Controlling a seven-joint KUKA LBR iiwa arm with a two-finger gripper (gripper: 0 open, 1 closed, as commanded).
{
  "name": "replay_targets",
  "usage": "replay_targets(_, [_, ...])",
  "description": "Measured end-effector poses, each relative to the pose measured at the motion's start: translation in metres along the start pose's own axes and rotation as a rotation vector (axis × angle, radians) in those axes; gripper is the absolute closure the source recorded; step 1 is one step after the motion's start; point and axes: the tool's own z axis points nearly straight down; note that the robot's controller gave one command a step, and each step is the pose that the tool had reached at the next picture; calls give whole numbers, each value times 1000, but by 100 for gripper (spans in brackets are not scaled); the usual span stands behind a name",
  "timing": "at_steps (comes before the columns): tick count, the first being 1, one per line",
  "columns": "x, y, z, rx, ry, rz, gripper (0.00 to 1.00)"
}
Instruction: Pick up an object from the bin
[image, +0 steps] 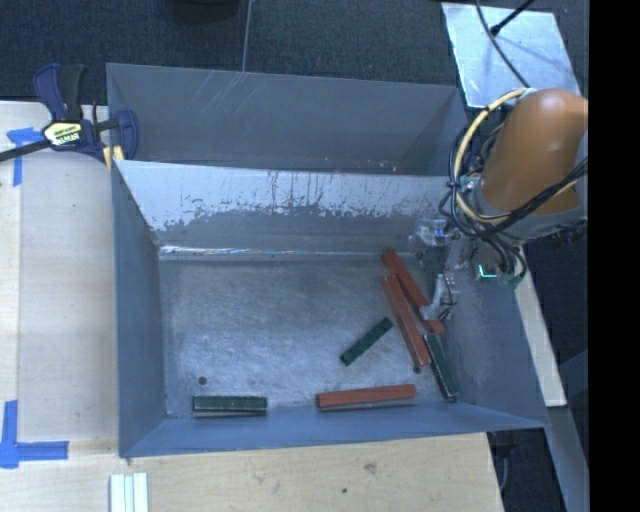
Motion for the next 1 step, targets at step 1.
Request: replay_targets(1, [63, -35, 98, 0, -5, 137, 0])
